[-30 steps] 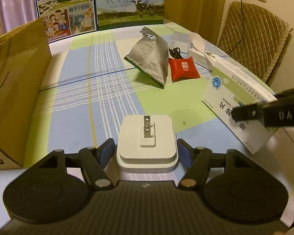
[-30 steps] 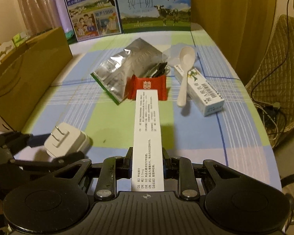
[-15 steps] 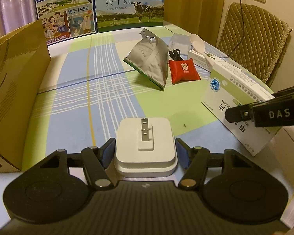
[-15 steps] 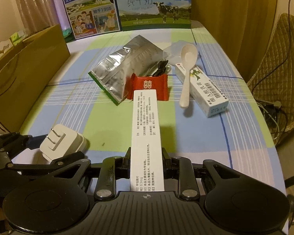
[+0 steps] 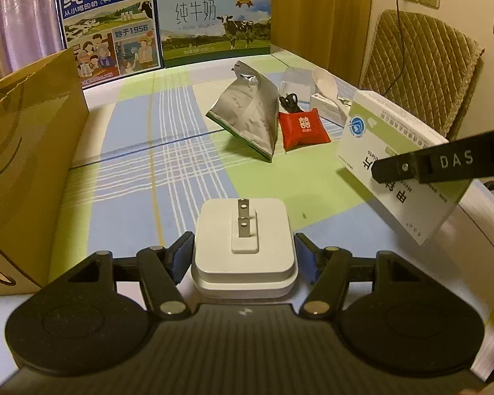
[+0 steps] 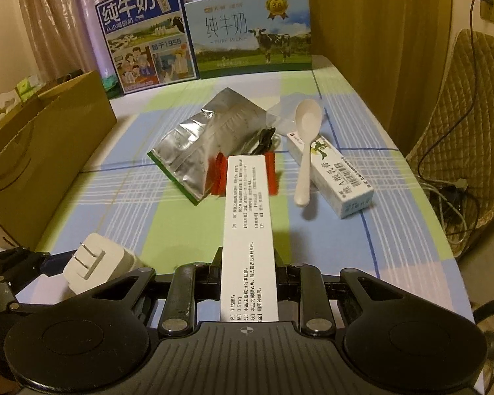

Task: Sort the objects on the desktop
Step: 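Carry the plug charger with the left gripper while the right carries the white box to the cardboard box, then open the left gripper over the cardboard box while the right releases the white box inside, then move both open grippers back over the foil bag and white ointment box, then close the right gripper on the white ointment box while the left closes on the foil bag, then carry the foil bag with the left gripper while the right carries the ointment box to the cardboard box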

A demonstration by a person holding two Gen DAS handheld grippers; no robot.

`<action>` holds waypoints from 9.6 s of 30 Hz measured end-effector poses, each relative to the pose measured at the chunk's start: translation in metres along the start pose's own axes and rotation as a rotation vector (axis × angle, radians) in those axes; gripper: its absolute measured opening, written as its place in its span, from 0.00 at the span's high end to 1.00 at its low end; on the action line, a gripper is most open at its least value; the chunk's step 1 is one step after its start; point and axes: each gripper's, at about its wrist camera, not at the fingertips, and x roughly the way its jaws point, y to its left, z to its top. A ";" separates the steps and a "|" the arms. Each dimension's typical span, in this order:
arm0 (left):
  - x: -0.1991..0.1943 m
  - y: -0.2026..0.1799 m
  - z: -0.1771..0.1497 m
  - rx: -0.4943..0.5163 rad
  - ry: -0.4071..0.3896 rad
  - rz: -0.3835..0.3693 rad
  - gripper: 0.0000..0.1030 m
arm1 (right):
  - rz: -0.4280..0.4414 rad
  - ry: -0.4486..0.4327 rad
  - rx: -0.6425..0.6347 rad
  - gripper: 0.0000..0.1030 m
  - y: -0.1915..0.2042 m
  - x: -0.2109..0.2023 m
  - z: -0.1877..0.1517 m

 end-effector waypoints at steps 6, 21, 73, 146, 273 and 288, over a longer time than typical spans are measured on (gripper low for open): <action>-0.004 0.001 0.001 -0.004 -0.008 0.003 0.41 | 0.010 -0.005 0.006 0.79 0.001 -0.001 0.001; -0.021 0.003 0.019 0.005 -0.042 0.005 0.41 | 0.038 -0.052 -0.004 0.79 0.009 -0.008 0.004; -0.148 0.269 0.047 -0.134 -0.141 0.264 0.41 | 0.325 -0.035 -0.292 0.79 0.320 0.023 0.125; -0.163 0.174 0.072 -0.083 -0.185 0.158 0.27 | 0.154 -0.089 -0.046 0.18 0.114 -0.054 0.069; -0.048 0.026 -0.003 0.069 0.097 -0.120 0.66 | 0.068 0.137 -0.001 0.65 0.041 -0.013 -0.041; -0.040 0.042 0.002 0.004 0.112 -0.161 0.37 | 0.006 0.100 -0.136 0.48 0.058 -0.004 -0.046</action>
